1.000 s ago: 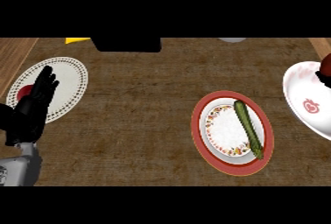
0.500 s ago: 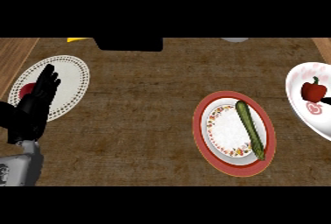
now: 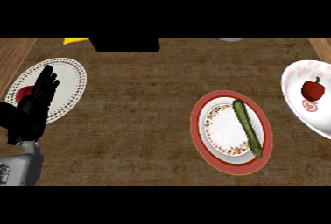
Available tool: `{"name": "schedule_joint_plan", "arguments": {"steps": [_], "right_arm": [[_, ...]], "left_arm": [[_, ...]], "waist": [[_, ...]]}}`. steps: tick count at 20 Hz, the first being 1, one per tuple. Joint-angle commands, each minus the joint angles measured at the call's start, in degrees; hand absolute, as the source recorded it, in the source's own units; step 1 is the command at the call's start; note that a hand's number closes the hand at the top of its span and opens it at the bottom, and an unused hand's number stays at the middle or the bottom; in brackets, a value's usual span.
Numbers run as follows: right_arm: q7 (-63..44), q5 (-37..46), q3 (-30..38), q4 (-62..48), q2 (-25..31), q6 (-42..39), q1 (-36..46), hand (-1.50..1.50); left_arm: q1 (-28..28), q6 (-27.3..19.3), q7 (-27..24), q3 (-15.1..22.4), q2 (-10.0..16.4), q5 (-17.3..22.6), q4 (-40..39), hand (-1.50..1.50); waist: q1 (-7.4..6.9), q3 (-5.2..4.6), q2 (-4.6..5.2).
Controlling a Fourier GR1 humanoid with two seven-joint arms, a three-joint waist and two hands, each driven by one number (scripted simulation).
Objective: Pick the bell pepper from the plate and place it in the bowl
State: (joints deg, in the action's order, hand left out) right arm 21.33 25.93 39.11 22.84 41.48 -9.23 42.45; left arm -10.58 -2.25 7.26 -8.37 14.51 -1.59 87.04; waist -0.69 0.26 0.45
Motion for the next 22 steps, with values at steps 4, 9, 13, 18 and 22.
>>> {"name": "schedule_joint_plan", "arguments": {"steps": [4,9,13,18,22], "right_arm": [[3.34,-10.45,10.44,-7.15,10.21,-12.25,-4.66,-1.50],[5.40,-12.08,12.20,-10.64,16.86,-19.29,-10.30,-1.50],[8.07,-14.36,14.35,-12.79,19.75,-25.99,-15.03,-1.50],[9.82,-16.64,15.56,-13.34,20.22,-34.10,-17.96,-1.50],[10.48,-18.88,17.06,-12.49,21.74,-38.19,-20.20,-1.50]], "left_arm": [[4.13,0.07,-3.03,1.02,-1.88,-0.34,0.80,0.00],[0.65,-1.45,1.75,1.27,-1.40,-1.33,3.22,0.00],[1.74,2.28,0.01,-1.59,1.56,1.62,1.70,0.00],[-0.24,0.05,1.75,-0.78,-0.35,0.72,1.18,0.00],[0.84,-0.85,-2.14,-0.13,-1.86,-0.48,-0.49,0.00]], "waist": [[-0.33,-0.02,0.16],[-0.29,0.13,0.23],[-0.40,0.21,0.31],[0.03,0.25,0.18],[0.70,0.23,0.09]]}}
